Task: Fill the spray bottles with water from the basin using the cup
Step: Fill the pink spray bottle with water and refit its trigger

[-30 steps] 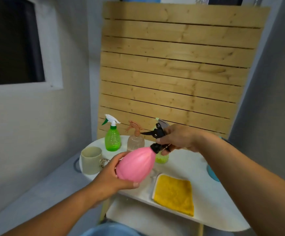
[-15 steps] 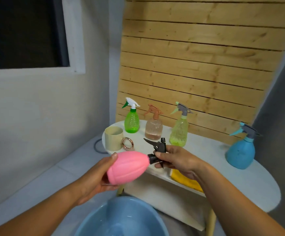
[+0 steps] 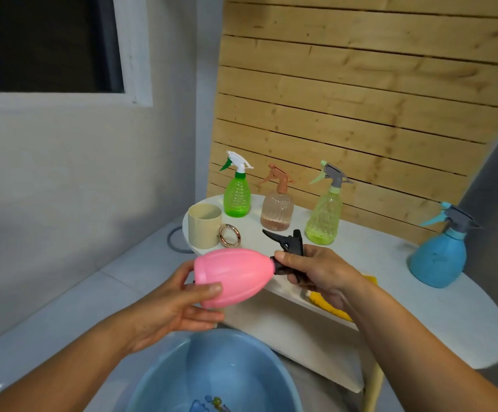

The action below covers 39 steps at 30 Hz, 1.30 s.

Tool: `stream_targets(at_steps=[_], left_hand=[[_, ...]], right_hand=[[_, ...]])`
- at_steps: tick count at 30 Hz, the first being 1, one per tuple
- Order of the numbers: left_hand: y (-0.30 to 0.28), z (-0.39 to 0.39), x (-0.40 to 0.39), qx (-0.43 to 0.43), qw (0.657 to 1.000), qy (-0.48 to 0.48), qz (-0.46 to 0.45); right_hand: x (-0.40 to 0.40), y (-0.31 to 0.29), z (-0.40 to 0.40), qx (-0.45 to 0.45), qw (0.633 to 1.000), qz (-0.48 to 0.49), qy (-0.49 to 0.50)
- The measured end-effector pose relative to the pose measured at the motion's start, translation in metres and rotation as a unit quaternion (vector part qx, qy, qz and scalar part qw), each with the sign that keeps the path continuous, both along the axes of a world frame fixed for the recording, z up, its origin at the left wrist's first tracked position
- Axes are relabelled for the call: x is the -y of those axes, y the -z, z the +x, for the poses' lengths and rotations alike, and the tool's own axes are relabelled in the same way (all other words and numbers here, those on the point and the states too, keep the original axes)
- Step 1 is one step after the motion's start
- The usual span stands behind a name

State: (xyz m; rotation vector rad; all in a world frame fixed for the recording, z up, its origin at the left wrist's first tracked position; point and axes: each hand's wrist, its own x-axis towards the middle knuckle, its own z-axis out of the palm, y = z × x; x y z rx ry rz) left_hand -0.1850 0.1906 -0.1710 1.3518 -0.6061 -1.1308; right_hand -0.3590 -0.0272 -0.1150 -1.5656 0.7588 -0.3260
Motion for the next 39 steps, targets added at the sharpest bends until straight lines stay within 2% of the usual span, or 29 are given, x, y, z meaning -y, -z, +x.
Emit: stream_targets(at_steps=[3,7,10,15,20,23,26,29,33,39], left_hand=[[0.001,0.003,-0.001,-0.002,1.000,0.000,0.012],[-0.001,0.003,0.006,-0.052,0.998,-0.028,0.003],[-0.003,0.004,0.011,-0.077,0.996,-0.026,0.029],[-0.004,0.009,0.017,-0.097,0.990,-0.060,0.084],[-0.001,0.014,0.015,-0.157,0.979,-0.036,0.128],[-0.003,0.015,0.012,-0.184,0.978,-0.028,0.091],[-0.003,0.015,0.008,-0.137,0.990,0.013,0.040],[0.000,0.011,0.008,-0.057,0.997,0.017,0.042],[-0.003,0.013,0.005,-0.051,0.998,-0.017,0.034],[-0.002,0.029,0.000,-0.045,0.994,-0.076,0.060]], right_hand=[[0.002,0.002,0.001,0.017,1.000,-0.010,-0.007],[0.003,0.002,0.004,0.054,0.998,-0.038,-0.007],[0.005,0.003,0.006,0.076,0.996,-0.055,-0.002],[0.005,0.008,0.011,0.069,0.995,-0.072,-0.003],[0.003,0.010,0.016,0.081,0.994,-0.074,-0.017],[0.003,0.013,0.019,0.057,0.996,-0.067,0.001],[0.004,0.021,0.021,0.031,0.998,-0.041,0.034],[0.005,0.023,0.021,0.021,0.999,-0.029,0.033],[0.009,0.017,0.019,0.040,0.998,-0.026,0.039],[0.033,0.010,0.004,0.053,0.988,-0.043,0.137]])
